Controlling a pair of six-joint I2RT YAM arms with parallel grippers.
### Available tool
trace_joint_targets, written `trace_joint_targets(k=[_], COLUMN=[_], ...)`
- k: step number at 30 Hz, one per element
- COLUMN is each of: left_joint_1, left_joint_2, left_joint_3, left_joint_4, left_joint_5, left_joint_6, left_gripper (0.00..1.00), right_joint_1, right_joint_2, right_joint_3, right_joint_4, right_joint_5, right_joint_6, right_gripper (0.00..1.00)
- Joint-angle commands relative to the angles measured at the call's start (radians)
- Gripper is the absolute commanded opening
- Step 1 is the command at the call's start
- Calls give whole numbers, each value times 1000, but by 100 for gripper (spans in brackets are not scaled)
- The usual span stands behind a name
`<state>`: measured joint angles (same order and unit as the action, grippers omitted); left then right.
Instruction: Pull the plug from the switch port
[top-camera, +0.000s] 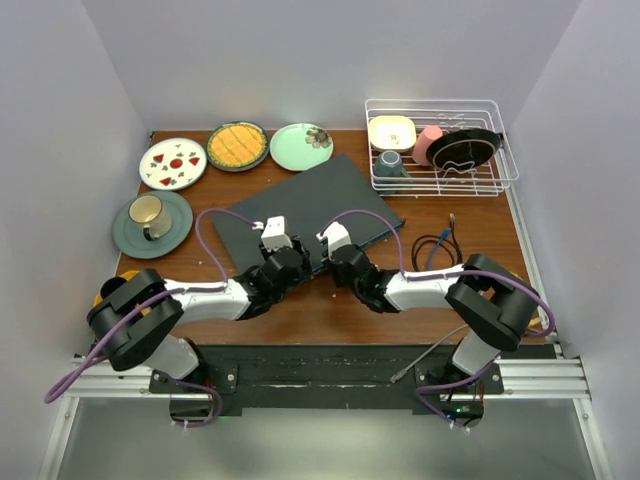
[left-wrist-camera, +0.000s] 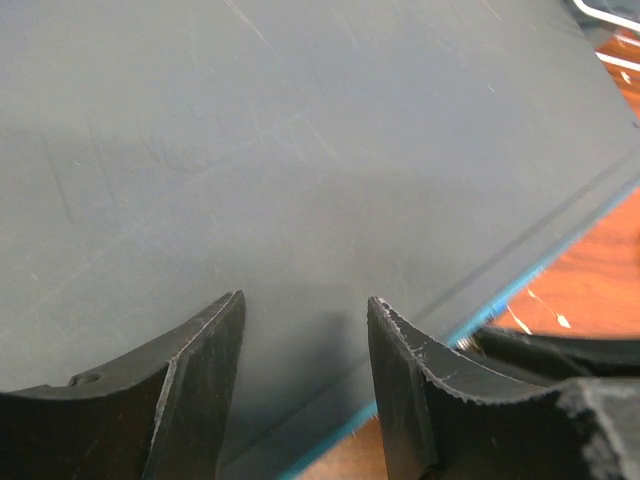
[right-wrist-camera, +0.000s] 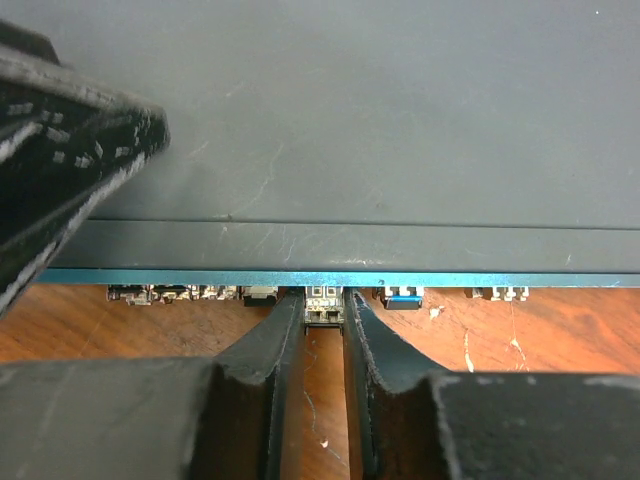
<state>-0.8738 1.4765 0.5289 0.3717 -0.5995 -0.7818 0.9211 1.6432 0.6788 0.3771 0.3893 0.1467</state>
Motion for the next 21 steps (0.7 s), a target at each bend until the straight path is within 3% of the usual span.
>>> trace_joint_targets(k=[1, 8, 16, 21], left_joint_1=[-56, -123, -139, -139], left_joint_2=[4, -147, -1, 56], left_joint_3=[-89, -230, -207, -172], left_joint_4=[-248, -39, -5, -46], left_joint_5=[171, 283, 302, 229], left_joint_6=[-65, -48, -83, -134], left_gripper=[57, 55, 37, 34], right_joint_1=[-11, -11, -11, -10], right_joint_2=[1, 12, -9, -31], right_joint_3=[-4, -7, -24, -42], right_joint_4=[77, 98, 98, 94], right_joint_5=[60, 57, 65, 65], right_joint_6=[-4, 10, 19, 30], right_gripper=[6, 0, 0, 0])
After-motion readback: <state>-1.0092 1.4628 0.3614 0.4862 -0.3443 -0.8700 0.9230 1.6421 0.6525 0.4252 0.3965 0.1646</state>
